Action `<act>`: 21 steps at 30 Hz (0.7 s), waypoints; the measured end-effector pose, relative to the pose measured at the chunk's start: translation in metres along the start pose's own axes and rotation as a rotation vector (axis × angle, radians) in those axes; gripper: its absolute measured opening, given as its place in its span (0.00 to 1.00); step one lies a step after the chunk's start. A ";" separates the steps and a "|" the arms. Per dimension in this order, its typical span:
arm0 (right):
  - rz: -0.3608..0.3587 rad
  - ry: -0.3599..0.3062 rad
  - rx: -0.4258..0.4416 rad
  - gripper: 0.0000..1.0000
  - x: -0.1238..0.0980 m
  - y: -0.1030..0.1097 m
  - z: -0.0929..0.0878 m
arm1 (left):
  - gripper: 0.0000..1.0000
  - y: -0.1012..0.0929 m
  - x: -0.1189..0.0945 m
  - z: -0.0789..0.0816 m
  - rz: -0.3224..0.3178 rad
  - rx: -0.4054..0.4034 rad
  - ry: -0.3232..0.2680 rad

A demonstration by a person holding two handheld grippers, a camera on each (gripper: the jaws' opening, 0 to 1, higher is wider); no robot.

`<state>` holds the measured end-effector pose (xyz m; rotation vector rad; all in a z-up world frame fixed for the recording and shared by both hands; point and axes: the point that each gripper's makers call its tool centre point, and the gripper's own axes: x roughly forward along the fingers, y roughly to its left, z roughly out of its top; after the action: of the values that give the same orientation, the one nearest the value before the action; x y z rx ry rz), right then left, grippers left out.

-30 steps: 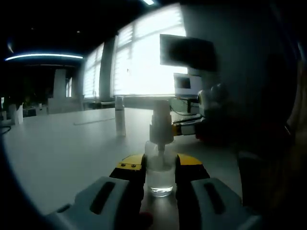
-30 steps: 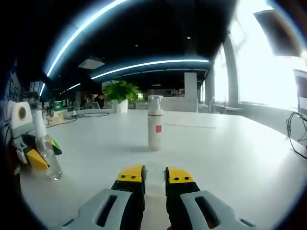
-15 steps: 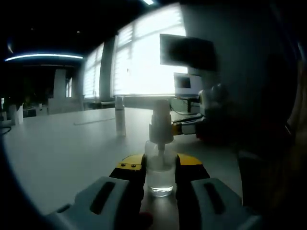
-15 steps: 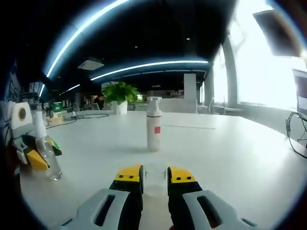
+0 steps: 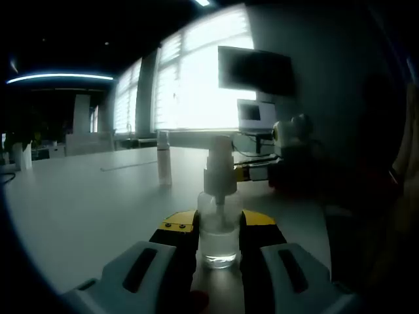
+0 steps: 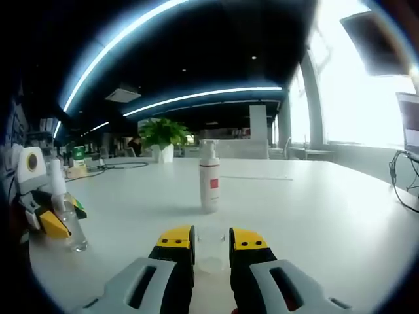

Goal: Clamp pump bottle remove cover press pump head put on cover

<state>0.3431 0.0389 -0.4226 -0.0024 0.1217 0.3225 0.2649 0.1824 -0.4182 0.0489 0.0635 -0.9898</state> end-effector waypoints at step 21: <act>-0.004 -0.064 0.010 0.16 -0.009 0.003 0.016 | 0.16 0.001 0.000 0.000 0.001 0.000 0.001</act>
<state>0.3358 0.0393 -0.4055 0.0174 0.0598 0.3175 0.2657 0.1834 -0.4183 0.0494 0.0644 -0.9886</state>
